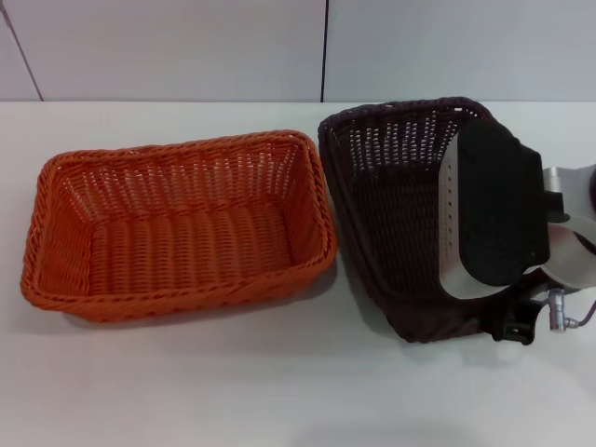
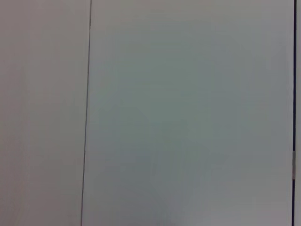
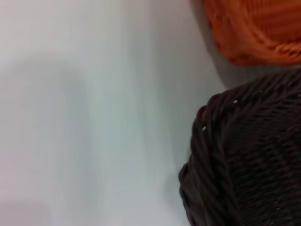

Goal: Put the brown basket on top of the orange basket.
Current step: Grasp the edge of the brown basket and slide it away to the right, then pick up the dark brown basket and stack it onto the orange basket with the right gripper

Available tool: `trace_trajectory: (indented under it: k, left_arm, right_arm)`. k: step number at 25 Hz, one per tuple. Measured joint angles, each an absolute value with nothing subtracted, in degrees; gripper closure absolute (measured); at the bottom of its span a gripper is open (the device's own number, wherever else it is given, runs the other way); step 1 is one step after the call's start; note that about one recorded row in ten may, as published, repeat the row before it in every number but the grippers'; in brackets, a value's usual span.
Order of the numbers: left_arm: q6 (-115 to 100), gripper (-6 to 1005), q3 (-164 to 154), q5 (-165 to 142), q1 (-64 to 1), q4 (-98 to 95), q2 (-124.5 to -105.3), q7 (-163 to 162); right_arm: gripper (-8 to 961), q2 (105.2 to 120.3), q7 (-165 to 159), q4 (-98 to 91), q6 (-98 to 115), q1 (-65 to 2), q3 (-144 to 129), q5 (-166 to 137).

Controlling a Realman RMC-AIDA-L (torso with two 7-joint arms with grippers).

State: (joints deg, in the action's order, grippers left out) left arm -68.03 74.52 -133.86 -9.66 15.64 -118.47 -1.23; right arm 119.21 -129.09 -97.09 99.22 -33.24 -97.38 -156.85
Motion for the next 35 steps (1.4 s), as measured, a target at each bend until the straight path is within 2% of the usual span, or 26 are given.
trace_trajectory:
  k: [17, 28, 35]
  left_arm:
    - [-68.0, 198, 74.5, -133.9, -9.8, 15.4, -118.38, -1.2]
    - [-67.1, 198, 74.5, -133.6, -9.9, 14.8, -118.44, -1.3]
    - [-65.7, 198, 74.5, -133.8, -10.1, 14.9, -118.56, -1.3]
  right_arm:
    - [817, 118.98, -128.8, -112.7, 94.2, -29.9, -100.5, -163.0]
    - [818, 119.01, -110.3, -115.8, 83.1, -26.3, -111.6, -166.9]
    - [817, 119.00, -91.2, -115.8, 71.8, -20.9, -114.6, -167.1]
